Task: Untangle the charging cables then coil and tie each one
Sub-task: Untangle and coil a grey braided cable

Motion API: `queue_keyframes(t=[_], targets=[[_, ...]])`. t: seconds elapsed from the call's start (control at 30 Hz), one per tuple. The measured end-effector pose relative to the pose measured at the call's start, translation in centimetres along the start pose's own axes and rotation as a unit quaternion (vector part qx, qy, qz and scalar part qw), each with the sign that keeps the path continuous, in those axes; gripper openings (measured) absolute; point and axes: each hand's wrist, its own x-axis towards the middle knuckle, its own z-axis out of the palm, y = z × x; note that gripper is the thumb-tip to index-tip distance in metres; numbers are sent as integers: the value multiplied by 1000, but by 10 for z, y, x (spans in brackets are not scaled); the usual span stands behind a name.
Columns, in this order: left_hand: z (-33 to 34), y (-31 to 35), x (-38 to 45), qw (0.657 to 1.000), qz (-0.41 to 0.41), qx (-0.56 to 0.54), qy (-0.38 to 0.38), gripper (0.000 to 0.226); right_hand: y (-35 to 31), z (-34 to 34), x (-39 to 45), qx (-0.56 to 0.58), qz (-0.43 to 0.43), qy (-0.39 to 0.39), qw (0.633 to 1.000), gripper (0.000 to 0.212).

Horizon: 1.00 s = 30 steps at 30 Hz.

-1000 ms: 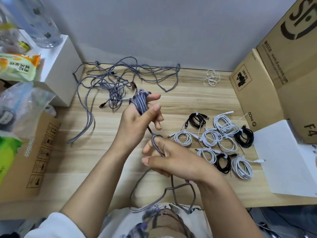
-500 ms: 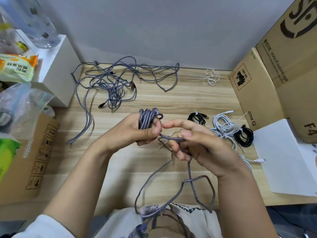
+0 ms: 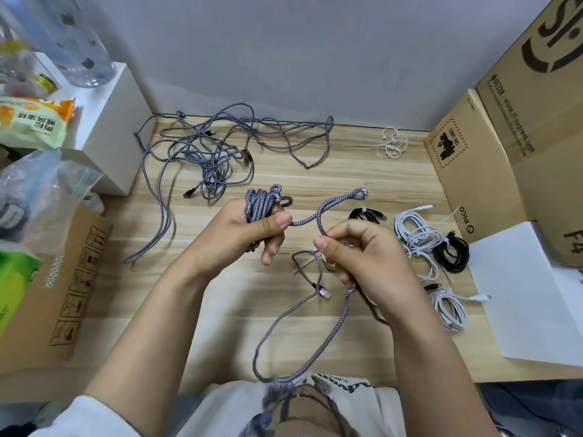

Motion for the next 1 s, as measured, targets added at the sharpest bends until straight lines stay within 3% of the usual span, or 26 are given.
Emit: queue_keyframes(t=[0.13,0.3,0.37,0.43,0.53,0.6,0.67,0.73,0.83,0.9,1.0], targets=[[4,1,0,999,-44,27,15,31,2,-1,0,-188,-113,47,975,23],[10,3,-3,991,-52,118,-40,20,2,5,0,-287,-156,37,944,20],[8,2,-3,986,-47,152,-56,13,-1,2,2,-303,-179,85,932,22],[3,1,-5,983,-55,164,-67,21,-6,-4,3,-331,-206,163,906,25],[-1,10,-10,988,-56,92,-112,16,-10,-10,7,-389,-242,228,859,22],[-4,16,-12,990,-48,23,-128,17,-6,-10,15,-404,-248,183,861,19],[-4,17,-11,991,-34,-54,-113,15,3,-7,23,-398,-261,64,877,14],[-2,15,-8,991,-34,-112,-59,15,10,-1,26,-339,-261,-55,902,11],[2,11,-2,988,-36,-137,56,14,13,7,15,-227,-223,-164,934,13],[1,5,0,987,-40,-118,100,17,10,10,6,-167,-231,-193,939,10],[-2,-2,-2,993,-52,-73,73,10,2,7,-3,-64,-200,-142,967,49]])
